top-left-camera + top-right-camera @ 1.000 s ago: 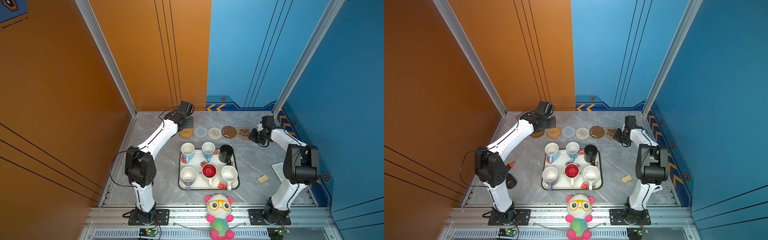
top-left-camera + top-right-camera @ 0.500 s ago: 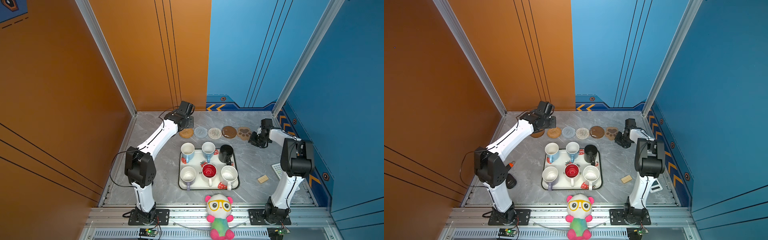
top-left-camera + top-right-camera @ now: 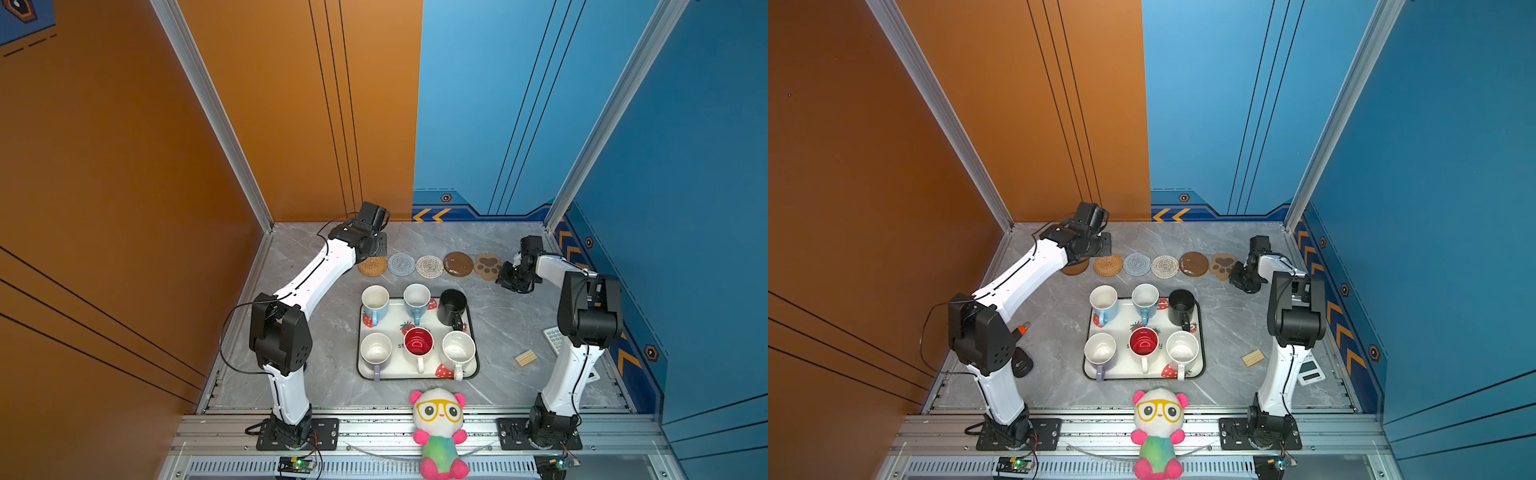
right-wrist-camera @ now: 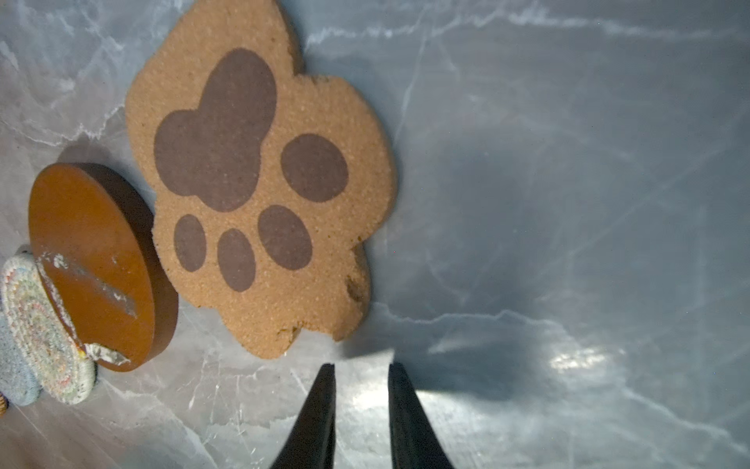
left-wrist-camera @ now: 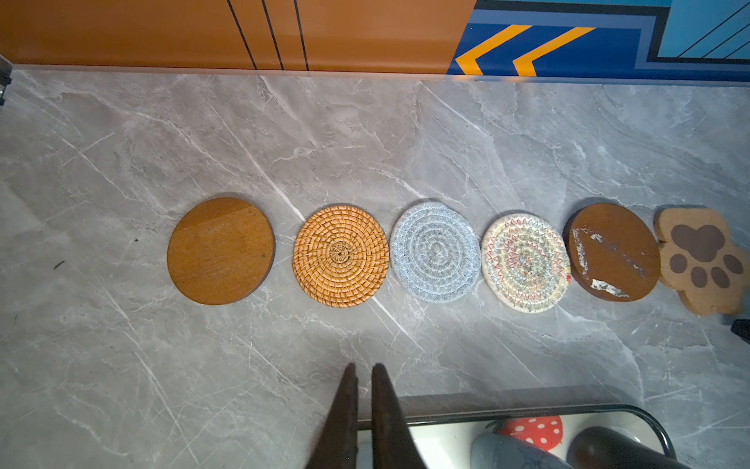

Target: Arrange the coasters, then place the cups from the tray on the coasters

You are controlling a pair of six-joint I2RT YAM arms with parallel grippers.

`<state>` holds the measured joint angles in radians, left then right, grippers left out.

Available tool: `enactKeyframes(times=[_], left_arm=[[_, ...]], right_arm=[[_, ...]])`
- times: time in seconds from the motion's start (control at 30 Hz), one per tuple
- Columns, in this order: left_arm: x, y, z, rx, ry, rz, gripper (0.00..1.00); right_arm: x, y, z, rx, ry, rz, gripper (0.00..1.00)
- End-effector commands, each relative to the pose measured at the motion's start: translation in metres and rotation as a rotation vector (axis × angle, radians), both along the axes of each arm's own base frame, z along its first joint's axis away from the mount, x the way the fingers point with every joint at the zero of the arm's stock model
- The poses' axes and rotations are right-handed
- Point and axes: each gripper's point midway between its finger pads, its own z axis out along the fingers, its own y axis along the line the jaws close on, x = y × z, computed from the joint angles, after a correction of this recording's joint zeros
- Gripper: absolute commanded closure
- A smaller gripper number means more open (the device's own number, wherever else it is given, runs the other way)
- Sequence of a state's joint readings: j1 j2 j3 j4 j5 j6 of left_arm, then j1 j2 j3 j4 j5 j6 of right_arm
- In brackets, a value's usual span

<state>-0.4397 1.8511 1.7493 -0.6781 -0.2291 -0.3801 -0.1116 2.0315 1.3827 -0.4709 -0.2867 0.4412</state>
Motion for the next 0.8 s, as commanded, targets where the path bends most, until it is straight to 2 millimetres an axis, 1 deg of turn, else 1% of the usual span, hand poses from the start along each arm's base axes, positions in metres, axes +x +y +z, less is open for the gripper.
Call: enactKeyframes(times=[0.0, 0.13, 0.27, 0.43, 0.53, 0.67, 0.73, 0.77], left_arm=[[-0.005, 0.002, 0.027, 0.014, -0.048, -0.010, 0.89], [-0.005, 0.003, 0.025, 0.025, -0.046, -0.004, 0.88], [-0.004, 0.008, 0.021, 0.033, -0.037, 0.007, 0.88], [-0.004, 0.020, 0.017, 0.047, -0.026, 0.034, 0.86], [-0.002, 0.033, 0.013, 0.055, -0.012, 0.063, 0.84], [0.000, 0.059, 0.006, 0.064, 0.010, 0.123, 0.79], [0.002, 0.072, 0.002, 0.065, 0.019, 0.155, 0.70], [0.003, 0.078, -0.001, 0.066, 0.025, 0.172, 0.68]], right_arm=[[0.002, -0.002, -0.005, -0.006, 0.013, 0.009, 0.78], [0.005, -0.002, -0.005, -0.006, 0.008, 0.009, 0.77], [0.011, -0.002, 0.000, 0.001, -0.010, 0.013, 0.78], [0.012, 0.002, 0.001, 0.010, -0.014, 0.018, 0.78], [0.014, 0.001, 0.004, 0.002, -0.025, 0.020, 0.78], [0.015, 0.004, 0.008, 0.019, -0.033, 0.022, 0.78], [0.013, 0.005, 0.013, 0.025, -0.041, 0.022, 0.78], [0.013, 0.006, 0.018, 0.024, -0.051, 0.024, 0.78]])
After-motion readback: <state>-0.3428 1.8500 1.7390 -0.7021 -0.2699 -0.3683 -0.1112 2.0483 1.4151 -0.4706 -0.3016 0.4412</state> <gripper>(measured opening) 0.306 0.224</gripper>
